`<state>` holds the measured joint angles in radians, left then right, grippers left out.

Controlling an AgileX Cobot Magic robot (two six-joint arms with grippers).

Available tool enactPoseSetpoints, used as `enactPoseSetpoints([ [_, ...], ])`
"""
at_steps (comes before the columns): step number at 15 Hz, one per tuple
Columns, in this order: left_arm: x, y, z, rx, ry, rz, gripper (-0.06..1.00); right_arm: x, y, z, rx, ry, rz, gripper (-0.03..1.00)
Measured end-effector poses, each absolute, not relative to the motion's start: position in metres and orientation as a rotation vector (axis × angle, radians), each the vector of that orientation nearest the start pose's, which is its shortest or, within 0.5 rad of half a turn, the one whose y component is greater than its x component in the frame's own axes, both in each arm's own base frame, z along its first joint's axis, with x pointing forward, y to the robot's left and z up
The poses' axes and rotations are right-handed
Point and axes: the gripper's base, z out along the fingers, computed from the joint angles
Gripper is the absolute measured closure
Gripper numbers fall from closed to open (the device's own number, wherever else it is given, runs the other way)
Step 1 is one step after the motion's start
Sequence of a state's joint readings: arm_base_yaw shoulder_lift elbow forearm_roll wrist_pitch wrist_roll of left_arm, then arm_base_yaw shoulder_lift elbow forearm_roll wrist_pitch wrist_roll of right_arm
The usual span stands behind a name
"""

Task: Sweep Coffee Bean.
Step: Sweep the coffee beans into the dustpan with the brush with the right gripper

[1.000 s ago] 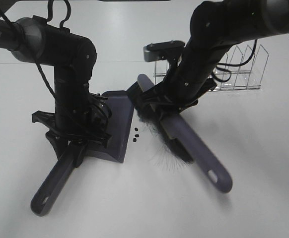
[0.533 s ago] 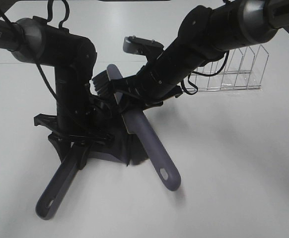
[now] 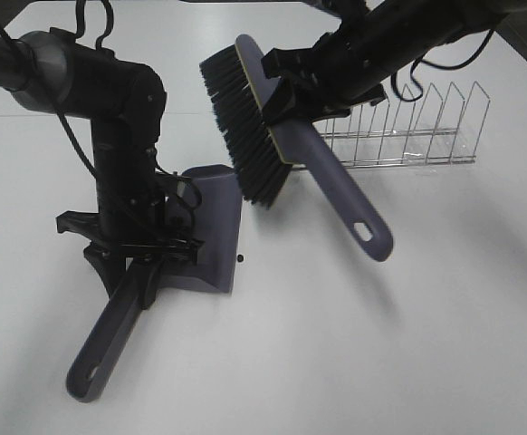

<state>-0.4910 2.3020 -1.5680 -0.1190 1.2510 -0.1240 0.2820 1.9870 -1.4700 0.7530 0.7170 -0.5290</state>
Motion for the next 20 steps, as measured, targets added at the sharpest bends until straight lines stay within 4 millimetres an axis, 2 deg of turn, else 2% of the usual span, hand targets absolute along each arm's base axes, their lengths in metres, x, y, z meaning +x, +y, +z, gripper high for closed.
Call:
enactPoseSetpoints([
  [2,0.355,-0.189,0.09,0.492,3.447,-0.012,0.58,0.392,0.144,0.234,-0.472,2.585,0.553,0.66],
  [3,0.359,-0.181,0.092,0.511,3.412,0.07,0.58,0.383,0.132,0.244,-0.455,2.667,0.401,0.66],
  [5,0.358,-0.183,0.092,0.517,3.395,0.144,0.58,0.381,0.129,0.242,-0.466,2.709,0.343,0.66],
  [7,0.353,-0.191,0.09,0.564,3.389,0.178,0.59,0.38,0.135,0.235,-0.482,2.729,0.334,0.66],
  [10,0.342,-0.209,0.088,0.654,3.381,0.2,0.59,0.382,0.163,0.2,-0.569,2.764,0.324,0.66],
  [12,0.341,-0.211,0.086,0.652,3.39,0.185,0.59,0.38,0.188,0.17,-0.648,2.785,0.319,0.66],
  [13,0.341,-0.211,0.085,0.653,3.396,0.189,0.59,0.379,0.198,0.159,-0.669,2.786,0.323,0.66],
  [14,0.341,-0.212,0.085,0.652,3.398,0.187,0.59,0.379,0.207,0.157,-0.645,2.763,0.363,0.66],
  [16,0.34,-0.212,0.083,0.644,3.416,0.181,0.59,0.381,0.219,0.151,-0.527,2.738,0.48,0.66],
  [19,0.339,-0.213,0.083,0.631,3.428,0.168,0.59,0.387,0.226,0.15,-0.373,2.696,0.658,0.66],
  [20,0.339,-0.213,0.083,0.627,3.433,0.161,0.59,0.392,0.227,0.156,-0.338,2.659,0.741,0.66],
])
